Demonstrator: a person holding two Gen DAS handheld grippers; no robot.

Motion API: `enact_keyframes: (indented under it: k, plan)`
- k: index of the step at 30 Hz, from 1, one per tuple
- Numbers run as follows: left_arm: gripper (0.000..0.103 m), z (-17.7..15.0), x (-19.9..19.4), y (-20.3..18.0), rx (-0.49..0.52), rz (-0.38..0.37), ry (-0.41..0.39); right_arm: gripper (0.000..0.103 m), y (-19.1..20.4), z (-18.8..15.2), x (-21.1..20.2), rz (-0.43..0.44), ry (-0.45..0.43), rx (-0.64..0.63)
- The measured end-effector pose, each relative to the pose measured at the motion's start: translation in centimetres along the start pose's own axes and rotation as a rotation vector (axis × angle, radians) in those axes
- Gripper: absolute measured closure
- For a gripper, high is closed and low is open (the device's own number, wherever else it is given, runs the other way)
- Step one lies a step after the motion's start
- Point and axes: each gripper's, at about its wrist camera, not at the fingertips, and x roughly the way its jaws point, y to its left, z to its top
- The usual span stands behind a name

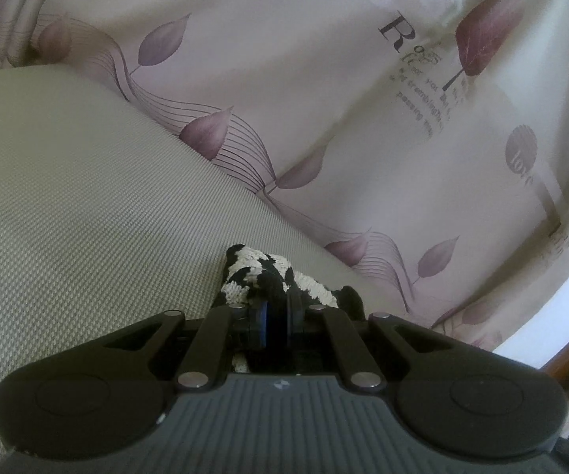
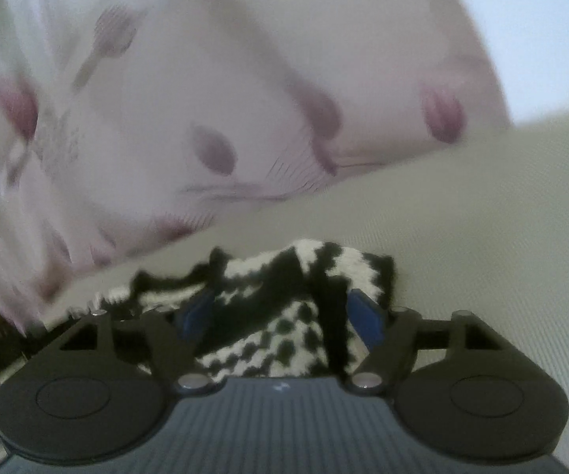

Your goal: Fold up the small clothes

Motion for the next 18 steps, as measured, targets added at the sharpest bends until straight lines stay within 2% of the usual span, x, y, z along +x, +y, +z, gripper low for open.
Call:
enact_keyframes:
  k: [1,2,5,8,12,14,15,17,18]
  plan:
    - [0.094,0.1,0.0,-0.1,0.007,0.003,0.000,0.089,0.4,0.0,0.9,-0.035,0.046,-0.022]
    - [0.094,0.2,0.0,-0.2,0.010,0.005,-0.002,0.089,0.6,0.0,0.9,-0.046,0.045,-0.023]
    - [0.094,0.5,-0.5,-0.5,0.020,-0.004,-0.026,0.090,0.3,0.1,-1.8,-0.035,-0.091,-0.001]
    - [0.094,0.8,-0.4,-1.1,0.039,-0.019,-0.039,0.090,-0.8,0.2,-4.1,-0.024,-0.176,0.068]
    - [0.091,0.4,1.7,-1.7,0.070,0.005,-0.008,0.090,-2.4,-0.6,-2.3,-0.090,-0.110,0.105]
    - [0.085,0.2,2.3,-1.4,0.058,0.004,-0.010,0.090,-3.1,-1.2,-1.3,-0.087,-0.091,0.151]
    - [0.077,0.2,2.3,-1.3,0.057,0.009,-0.016,0.090,-3.3,-1.7,-1.0,-0.084,-0.086,0.168]
    - [0.055,0.2,2.3,-0.9,0.046,-0.001,-0.018,0.088,-3.1,-2.2,-0.6,-0.101,-0.093,0.154]
    - [0.030,0.2,2.1,-0.8,0.048,0.015,-0.034,0.088,-3.1,-2.1,-0.7,-0.106,-0.100,0.151]
